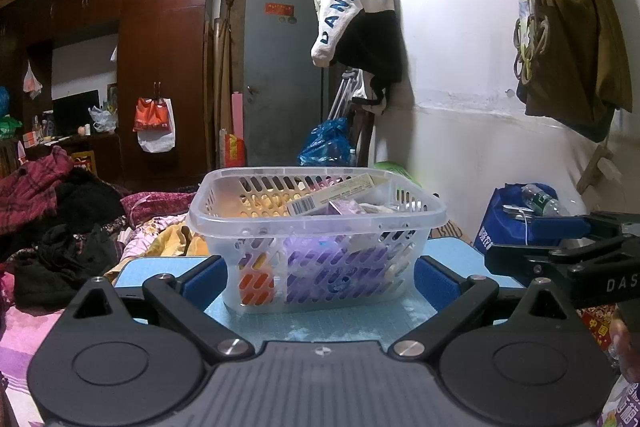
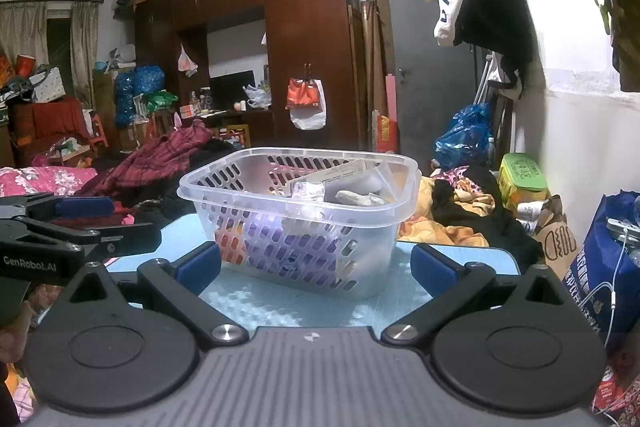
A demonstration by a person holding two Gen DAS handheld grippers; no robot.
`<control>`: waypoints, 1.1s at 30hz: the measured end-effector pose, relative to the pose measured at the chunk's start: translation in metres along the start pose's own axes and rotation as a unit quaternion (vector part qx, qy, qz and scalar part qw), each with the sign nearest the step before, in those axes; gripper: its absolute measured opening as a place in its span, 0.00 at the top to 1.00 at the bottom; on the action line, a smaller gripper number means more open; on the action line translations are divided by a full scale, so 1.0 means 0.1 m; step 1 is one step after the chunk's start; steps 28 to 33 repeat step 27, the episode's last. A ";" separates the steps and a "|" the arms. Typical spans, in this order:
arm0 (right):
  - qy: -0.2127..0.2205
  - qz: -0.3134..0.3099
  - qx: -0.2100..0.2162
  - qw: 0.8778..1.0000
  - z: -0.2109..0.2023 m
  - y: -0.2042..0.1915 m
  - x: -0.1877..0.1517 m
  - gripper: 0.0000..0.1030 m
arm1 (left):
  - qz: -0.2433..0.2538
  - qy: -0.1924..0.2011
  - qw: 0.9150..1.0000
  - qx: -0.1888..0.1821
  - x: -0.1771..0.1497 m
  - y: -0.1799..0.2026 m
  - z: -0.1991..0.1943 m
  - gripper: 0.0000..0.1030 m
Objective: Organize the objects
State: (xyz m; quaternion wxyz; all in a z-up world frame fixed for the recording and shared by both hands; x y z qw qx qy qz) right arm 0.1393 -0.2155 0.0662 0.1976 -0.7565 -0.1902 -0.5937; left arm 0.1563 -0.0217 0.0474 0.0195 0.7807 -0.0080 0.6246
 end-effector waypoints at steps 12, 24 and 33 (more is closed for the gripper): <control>0.003 -0.002 -0.002 1.000 0.00 -0.01 0.01 0.00 | 0.000 -0.002 1.000 0.002 0.01 0.00 0.06 0.02; 0.003 -0.001 -0.003 1.000 0.00 0.02 0.02 0.00 | 0.006 0.005 1.000 0.007 0.02 0.02 0.07 0.02; 0.003 -0.002 -0.003 1.000 0.00 0.03 0.03 0.00 | 0.011 0.008 1.000 0.009 0.02 0.03 0.06 0.02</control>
Point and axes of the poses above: each gripper's, at about its wrist camera, not at the fingertips, and z roughly the way its jaws point, y to its right, x to its top, the point moved 4 cm from there along z, roughly the way its jaws point, and after that the axes turned 6 degrees about y, right-handed, at the moved point
